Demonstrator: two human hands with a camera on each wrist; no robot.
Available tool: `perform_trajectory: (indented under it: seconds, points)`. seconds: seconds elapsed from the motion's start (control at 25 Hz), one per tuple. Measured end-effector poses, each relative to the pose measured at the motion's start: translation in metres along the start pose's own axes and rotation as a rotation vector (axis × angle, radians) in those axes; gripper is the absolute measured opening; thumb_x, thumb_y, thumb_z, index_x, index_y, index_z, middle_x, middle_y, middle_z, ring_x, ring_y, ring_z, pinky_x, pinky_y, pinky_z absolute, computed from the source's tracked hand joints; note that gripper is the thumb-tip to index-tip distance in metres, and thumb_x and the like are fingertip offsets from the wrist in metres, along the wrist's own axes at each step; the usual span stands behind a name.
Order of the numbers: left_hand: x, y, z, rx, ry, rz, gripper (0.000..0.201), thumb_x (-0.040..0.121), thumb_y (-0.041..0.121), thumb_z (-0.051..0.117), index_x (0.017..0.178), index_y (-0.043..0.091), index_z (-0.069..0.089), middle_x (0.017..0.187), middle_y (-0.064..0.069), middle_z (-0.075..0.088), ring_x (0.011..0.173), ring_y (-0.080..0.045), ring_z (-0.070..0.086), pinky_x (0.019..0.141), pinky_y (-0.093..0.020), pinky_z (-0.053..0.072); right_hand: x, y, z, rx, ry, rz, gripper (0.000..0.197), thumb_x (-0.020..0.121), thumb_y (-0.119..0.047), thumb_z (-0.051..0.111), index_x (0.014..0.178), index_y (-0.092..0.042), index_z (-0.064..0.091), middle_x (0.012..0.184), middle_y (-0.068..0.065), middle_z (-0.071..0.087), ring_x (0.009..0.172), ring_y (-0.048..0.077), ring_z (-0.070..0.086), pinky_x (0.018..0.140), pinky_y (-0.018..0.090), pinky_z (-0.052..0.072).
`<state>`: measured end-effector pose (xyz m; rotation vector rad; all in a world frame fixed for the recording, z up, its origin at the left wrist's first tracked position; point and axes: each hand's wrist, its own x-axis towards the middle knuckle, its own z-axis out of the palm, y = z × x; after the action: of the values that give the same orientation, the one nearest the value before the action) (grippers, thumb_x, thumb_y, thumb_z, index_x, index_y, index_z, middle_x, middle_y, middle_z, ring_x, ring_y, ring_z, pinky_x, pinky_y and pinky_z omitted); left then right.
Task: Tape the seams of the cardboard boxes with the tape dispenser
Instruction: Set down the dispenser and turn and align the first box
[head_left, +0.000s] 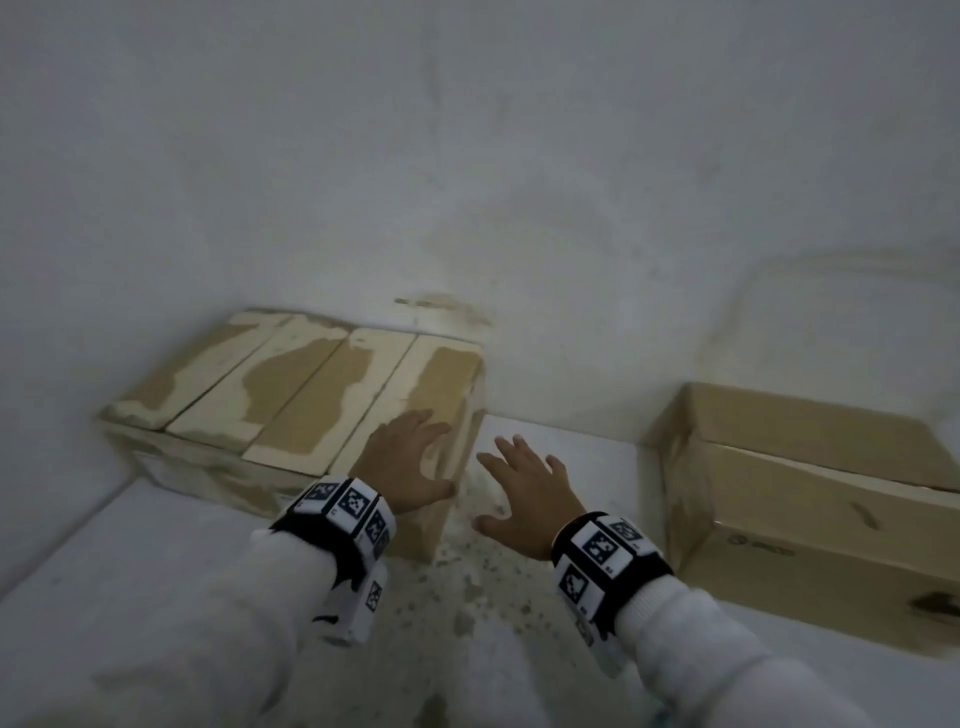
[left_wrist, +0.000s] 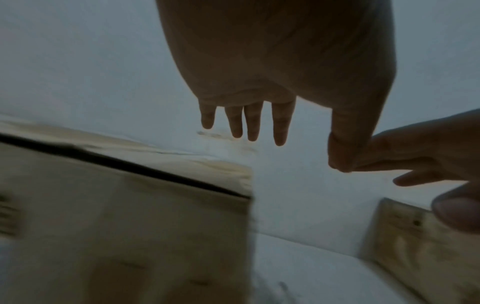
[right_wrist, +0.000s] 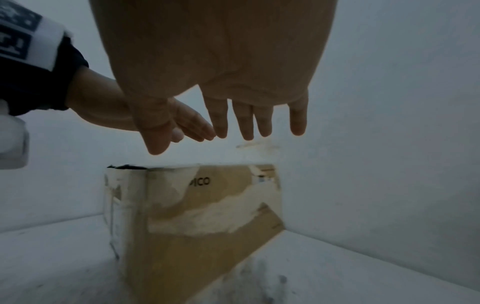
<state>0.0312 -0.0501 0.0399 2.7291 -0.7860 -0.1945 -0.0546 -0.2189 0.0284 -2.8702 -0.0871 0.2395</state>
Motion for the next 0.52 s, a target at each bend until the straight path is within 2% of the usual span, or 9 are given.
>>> perform_trajectory:
  seconds: [0.08, 0.16, 0.28, 0.36, 0.44, 0.52]
  points:
    - [-0.009, -0.046, -0.012, 0.121, -0.068, -0.046, 0.095, 0.075, 0.057, 0.065, 0.15, 0.028, 0.015, 0.159, 0.001, 0.004, 0.147, -0.019, 0.002, 0.119, -0.045, 0.009, 0.026, -0.034, 0.007, 0.004, -0.01, -0.041, 0.076, 0.087, -0.049, 0.052, 0.149, -0.028, 0.013, 0.16, 0.001, -0.001, 0.147, 0.023, -0.001, 0.116, 0.05, 0.008]
    - [-0.014, -0.083, -0.018, 0.253, -0.136, -0.103, 0.103, 0.076, 0.059, 0.062, 0.151, 0.027, -0.002, 0.159, -0.004, -0.007, 0.147, -0.025, -0.006, 0.119, -0.047, 0.005, 0.048, -0.063, 0.016, 0.011, -0.053, -0.037, 0.08, 0.087, -0.048, 0.054, 0.149, -0.031, 0.006, 0.16, 0.001, -0.005, 0.147, 0.029, 0.003, 0.115, 0.051, 0.012]
    - [-0.017, -0.114, -0.01, 0.408, -0.197, -0.097, 0.108, 0.077, 0.06, 0.06, 0.149, 0.025, -0.013, 0.158, -0.011, -0.01, 0.146, -0.033, -0.005, 0.118, -0.051, 0.007, 0.061, -0.079, 0.033, 0.0, -0.112, 0.022, 0.082, 0.09, -0.044, 0.051, 0.148, -0.036, -0.006, 0.159, 0.0, -0.014, 0.146, 0.033, 0.004, 0.114, 0.054, 0.015]
    - [-0.014, -0.123, -0.002, 0.474, -0.198, -0.045, 0.106, 0.078, 0.06, 0.059, 0.149, 0.025, -0.01, 0.157, -0.015, -0.001, 0.144, -0.035, 0.006, 0.115, -0.05, 0.017, 0.061, -0.077, 0.044, -0.056, -0.077, 0.027, 0.072, 0.094, -0.037, 0.045, 0.148, -0.036, -0.003, 0.159, -0.001, -0.015, 0.146, 0.03, 0.006, 0.113, 0.054, 0.017]
    - [-0.007, -0.122, -0.003, 0.513, -0.131, -0.009, 0.107, 0.074, 0.065, 0.06, 0.15, 0.026, -0.005, 0.151, -0.015, 0.018, 0.135, -0.035, 0.024, 0.106, -0.047, 0.03, 0.058, -0.07, 0.049, -0.09, -0.021, 0.008, 0.065, 0.096, -0.035, 0.04, 0.148, -0.035, 0.001, 0.16, -0.001, -0.012, 0.146, 0.027, 0.009, 0.113, 0.053, 0.02]
    - [-0.001, -0.118, -0.007, 0.567, -0.089, 0.034, 0.112, 0.067, 0.072, 0.059, 0.149, 0.029, -0.003, 0.142, -0.012, 0.029, 0.125, -0.032, 0.034, 0.099, -0.044, 0.035, 0.054, -0.062, 0.052, -0.063, 0.013, -0.013, 0.063, 0.097, -0.031, 0.039, 0.149, -0.032, 0.004, 0.16, 0.001, -0.01, 0.146, 0.024, 0.012, 0.113, 0.05, 0.022]
